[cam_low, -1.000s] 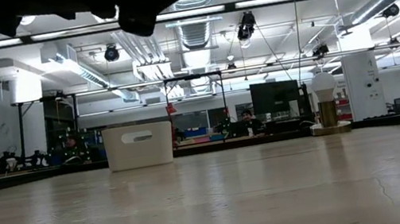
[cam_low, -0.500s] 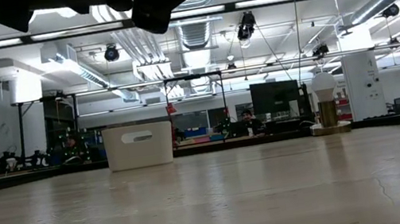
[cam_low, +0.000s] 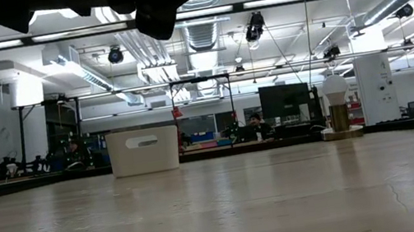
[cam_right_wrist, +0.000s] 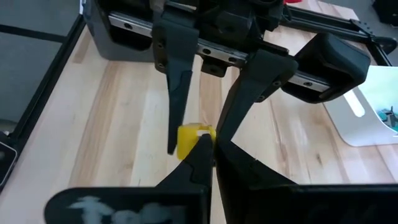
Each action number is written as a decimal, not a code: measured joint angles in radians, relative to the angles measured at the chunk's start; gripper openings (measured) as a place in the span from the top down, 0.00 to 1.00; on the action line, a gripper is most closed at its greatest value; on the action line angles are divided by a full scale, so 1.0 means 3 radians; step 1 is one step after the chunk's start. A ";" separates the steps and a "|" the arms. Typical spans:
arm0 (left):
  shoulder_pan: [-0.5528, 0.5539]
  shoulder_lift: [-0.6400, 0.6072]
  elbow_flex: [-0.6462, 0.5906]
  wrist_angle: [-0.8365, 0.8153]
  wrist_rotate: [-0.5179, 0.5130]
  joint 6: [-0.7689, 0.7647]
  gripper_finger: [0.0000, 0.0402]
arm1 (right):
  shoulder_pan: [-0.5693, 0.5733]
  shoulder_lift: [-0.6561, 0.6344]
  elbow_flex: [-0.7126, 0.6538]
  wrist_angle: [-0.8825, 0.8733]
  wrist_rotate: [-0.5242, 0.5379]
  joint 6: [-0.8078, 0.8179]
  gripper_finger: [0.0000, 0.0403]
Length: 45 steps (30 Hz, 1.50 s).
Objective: Pick and place Stapler, Stapler remover, tape
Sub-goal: Put the yellow stapler into the black bin
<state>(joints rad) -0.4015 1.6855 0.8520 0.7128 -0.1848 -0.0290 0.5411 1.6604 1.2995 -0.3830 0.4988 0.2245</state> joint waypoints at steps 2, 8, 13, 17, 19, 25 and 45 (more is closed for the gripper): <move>0.0000 0.0000 0.0000 0.0000 0.0001 0.0001 0.74 | 0.0000 0.0000 0.0000 0.0001 0.0000 0.0002 0.98; -0.0002 -0.0005 -0.0003 -0.0010 0.0006 -0.0046 0.81 | -0.0001 0.0000 0.0000 -0.0003 -0.0001 0.0029 0.96; 0.0001 -0.0017 -0.0001 -0.0089 0.0162 -0.0252 0.80 | 0.0004 -0.0003 0.0000 -0.0009 -0.0003 0.0040 0.83; -0.0001 -0.0094 0.0004 -0.0329 0.0286 -0.0449 0.80 | 0.0003 -0.0003 0.0000 -0.0008 -0.0006 0.0056 0.69; -0.0008 -0.0173 -0.0008 -0.0649 0.0362 -0.0584 0.81 | 0.0016 -0.0013 0.0000 -0.0017 -0.0016 -0.0020 0.63; -0.0051 -0.0537 -0.0005 -0.1588 0.0514 -0.1031 0.82 | 0.0131 -0.0097 0.0000 0.0026 -0.0020 -0.0090 0.53; -0.1633 -0.1305 -0.0020 -0.3909 0.0379 -0.4118 0.82 | 0.0167 -0.0078 -0.0013 -0.0015 0.0008 0.0012 0.55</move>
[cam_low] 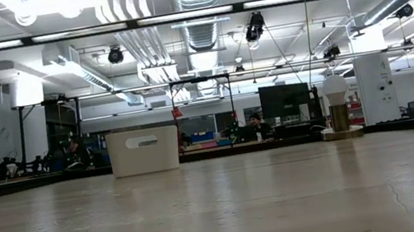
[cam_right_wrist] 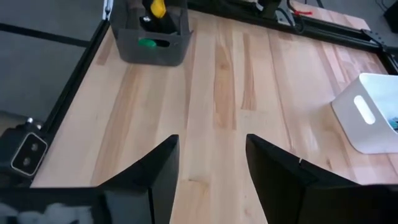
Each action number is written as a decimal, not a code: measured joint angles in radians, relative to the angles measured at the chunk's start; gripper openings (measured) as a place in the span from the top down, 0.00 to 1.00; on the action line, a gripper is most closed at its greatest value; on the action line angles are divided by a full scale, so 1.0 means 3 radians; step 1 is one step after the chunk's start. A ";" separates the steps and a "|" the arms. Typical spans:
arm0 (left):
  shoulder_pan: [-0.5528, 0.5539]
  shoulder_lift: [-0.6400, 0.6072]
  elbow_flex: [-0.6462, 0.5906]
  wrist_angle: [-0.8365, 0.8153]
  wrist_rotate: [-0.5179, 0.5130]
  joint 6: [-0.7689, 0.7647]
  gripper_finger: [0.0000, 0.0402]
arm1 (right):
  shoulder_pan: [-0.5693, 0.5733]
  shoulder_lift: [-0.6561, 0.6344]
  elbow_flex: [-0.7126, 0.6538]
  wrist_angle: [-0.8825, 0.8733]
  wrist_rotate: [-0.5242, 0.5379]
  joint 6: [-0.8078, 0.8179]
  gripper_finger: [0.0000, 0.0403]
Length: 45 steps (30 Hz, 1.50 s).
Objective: Pick and place Stapler, Stapler remover, tape
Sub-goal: Put the yellow stapler into the black bin, then return to Home Position
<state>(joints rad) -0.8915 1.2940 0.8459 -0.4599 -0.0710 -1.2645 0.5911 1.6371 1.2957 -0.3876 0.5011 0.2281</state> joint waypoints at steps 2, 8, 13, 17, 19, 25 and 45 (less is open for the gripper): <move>-0.0110 0.0035 -0.0008 -0.0082 -0.0100 -0.0239 0.82 | -0.0001 0.0000 0.0000 0.0013 0.0000 -0.0001 0.56; -0.0158 0.0094 -0.0091 -0.0087 -0.0315 -0.0505 0.80 | -0.0020 0.0000 -0.0001 0.0016 0.0000 -0.0001 0.59; -0.0153 0.0098 -0.0158 -0.0098 -0.0440 -0.0505 0.70 | -0.0026 0.0000 -0.0001 0.0012 0.0000 -0.0005 0.61; -0.0148 0.0097 -0.0169 -0.0103 -0.0496 -0.0554 0.59 | -0.0023 0.0000 -0.0024 0.0009 0.0000 -0.0012 0.63; -0.0150 0.0096 -0.0169 -0.0106 -0.0492 -0.0543 0.56 | -0.0023 0.0000 -0.0031 0.0012 0.0000 -0.0012 0.63; -0.0147 0.0063 -0.0169 -0.0104 -0.0536 -0.0309 0.54 | -0.0032 0.0000 -0.0082 0.0018 0.0048 0.0002 0.66; 0.0927 -0.0191 -0.0417 0.1643 -0.1647 0.3185 0.98 | -0.0338 -0.0051 -0.0871 0.1098 -0.0052 -0.0290 0.98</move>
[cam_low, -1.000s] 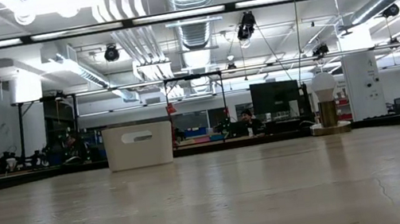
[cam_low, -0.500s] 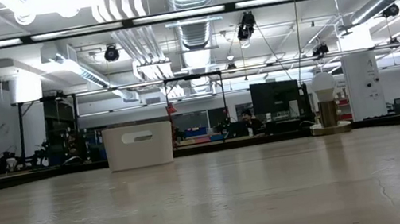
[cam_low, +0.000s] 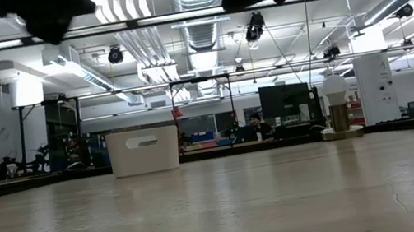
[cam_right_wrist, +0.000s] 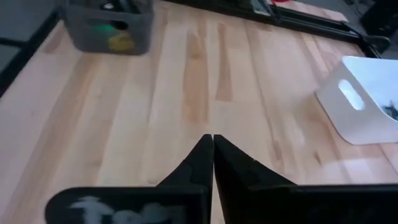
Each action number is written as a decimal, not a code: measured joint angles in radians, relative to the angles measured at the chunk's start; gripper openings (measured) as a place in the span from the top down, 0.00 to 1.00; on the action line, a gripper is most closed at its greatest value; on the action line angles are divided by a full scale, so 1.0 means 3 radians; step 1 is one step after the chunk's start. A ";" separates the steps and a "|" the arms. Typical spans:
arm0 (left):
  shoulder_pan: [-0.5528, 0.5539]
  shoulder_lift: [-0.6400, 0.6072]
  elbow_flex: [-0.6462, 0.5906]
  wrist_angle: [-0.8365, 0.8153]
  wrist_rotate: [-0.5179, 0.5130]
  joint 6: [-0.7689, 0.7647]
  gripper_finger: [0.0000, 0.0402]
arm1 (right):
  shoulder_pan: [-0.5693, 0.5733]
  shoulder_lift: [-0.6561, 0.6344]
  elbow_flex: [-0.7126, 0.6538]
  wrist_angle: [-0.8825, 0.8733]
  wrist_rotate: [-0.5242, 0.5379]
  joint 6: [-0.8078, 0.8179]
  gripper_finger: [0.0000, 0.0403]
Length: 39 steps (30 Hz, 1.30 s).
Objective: Pick and place Stapler, Stapler remover, tape
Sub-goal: Return to Home Position
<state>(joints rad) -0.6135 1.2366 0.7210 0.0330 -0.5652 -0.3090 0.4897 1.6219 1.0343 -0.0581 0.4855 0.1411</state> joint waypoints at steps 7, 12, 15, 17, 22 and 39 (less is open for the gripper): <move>0.1079 0.0002 -0.0495 0.1220 0.1046 0.0568 0.98 | -0.0323 -0.0290 -0.0621 0.0933 -0.0659 -0.0183 0.98; 0.1582 -0.0156 -0.0750 0.1425 0.1339 0.0598 0.98 | -0.0599 -0.0671 -0.1088 0.1162 -0.0774 -0.0221 0.98; 0.1686 -0.0380 -0.0903 0.1426 0.1412 0.0600 0.99 | -0.0697 -0.1012 -0.1354 0.1223 -0.0762 -0.0251 0.98; 0.1695 -0.0586 -0.1017 0.1422 0.1418 0.0600 0.99 | -0.0729 -0.1268 -0.1520 0.1296 -0.0778 -0.0296 0.98; 0.1695 -0.1185 -0.1340 0.1443 0.1385 0.0614 0.97 | -0.0755 -0.1892 -0.1943 0.1461 -0.0865 -0.0478 0.98; 0.1714 -0.2853 -0.1823 0.0541 0.1275 0.0912 0.97 | -0.1135 -0.3428 -0.2855 0.1526 -0.0922 -0.0812 0.98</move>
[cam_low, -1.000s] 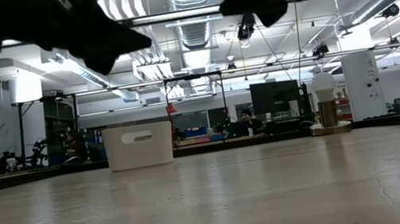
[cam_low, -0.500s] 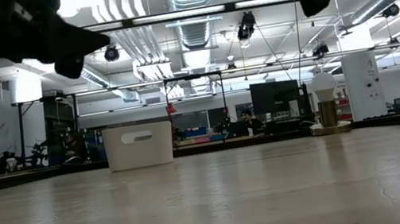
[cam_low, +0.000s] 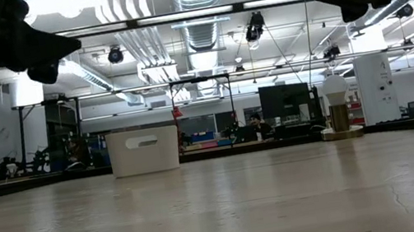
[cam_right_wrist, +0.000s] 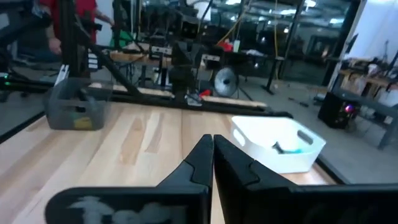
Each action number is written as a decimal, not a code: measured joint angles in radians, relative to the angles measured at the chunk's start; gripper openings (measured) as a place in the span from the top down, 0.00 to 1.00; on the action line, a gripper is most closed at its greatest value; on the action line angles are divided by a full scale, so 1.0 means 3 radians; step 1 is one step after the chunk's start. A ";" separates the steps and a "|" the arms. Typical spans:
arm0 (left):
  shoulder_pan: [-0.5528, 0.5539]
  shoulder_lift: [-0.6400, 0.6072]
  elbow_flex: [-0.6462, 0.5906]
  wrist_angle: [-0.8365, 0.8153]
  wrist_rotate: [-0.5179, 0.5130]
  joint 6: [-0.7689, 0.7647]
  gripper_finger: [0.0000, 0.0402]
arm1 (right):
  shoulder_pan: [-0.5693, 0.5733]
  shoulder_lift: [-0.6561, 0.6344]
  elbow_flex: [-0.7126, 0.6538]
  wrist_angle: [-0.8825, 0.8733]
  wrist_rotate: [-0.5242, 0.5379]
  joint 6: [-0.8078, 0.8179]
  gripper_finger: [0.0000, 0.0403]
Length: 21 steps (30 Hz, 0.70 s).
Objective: Pick and place Stapler, Stapler remover, tape
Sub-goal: Return to Home Position
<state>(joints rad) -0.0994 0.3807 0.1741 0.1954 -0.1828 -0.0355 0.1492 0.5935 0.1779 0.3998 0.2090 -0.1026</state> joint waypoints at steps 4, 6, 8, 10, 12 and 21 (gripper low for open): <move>0.0000 -0.0347 0.0000 -0.0274 -0.0004 -0.0028 0.95 | -0.0013 -0.0193 -0.0077 0.0000 -0.0023 -0.0062 0.98; 0.0000 -0.0503 0.0000 -0.0378 0.0015 -0.0051 0.95 | -0.0013 -0.0292 -0.0121 0.0007 -0.0093 -0.0068 0.98; 0.0000 -0.0671 0.0000 -0.0550 0.0032 -0.0123 0.95 | -0.0013 -0.0404 -0.0177 0.0000 -0.0279 -0.0069 0.98; -0.0001 -0.0842 0.0001 -0.0766 0.0044 -0.0191 0.95 | -0.0012 -0.0531 -0.0245 -0.0006 -0.0420 -0.0072 0.98; -0.0001 -0.1009 0.0006 -0.0895 0.0044 -0.0243 0.96 | -0.0013 -0.0650 -0.0323 -0.0005 -0.0427 -0.0083 0.98; -0.0001 -0.1235 0.0003 -0.1085 -0.0043 0.0101 0.95 | -0.0013 -0.1072 -0.0531 -0.0184 -0.0429 -0.0029 0.98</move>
<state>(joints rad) -0.0998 0.0103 0.1749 -0.1299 -0.1958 -0.0050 0.1454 0.2718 0.0185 0.3445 0.0803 -0.1114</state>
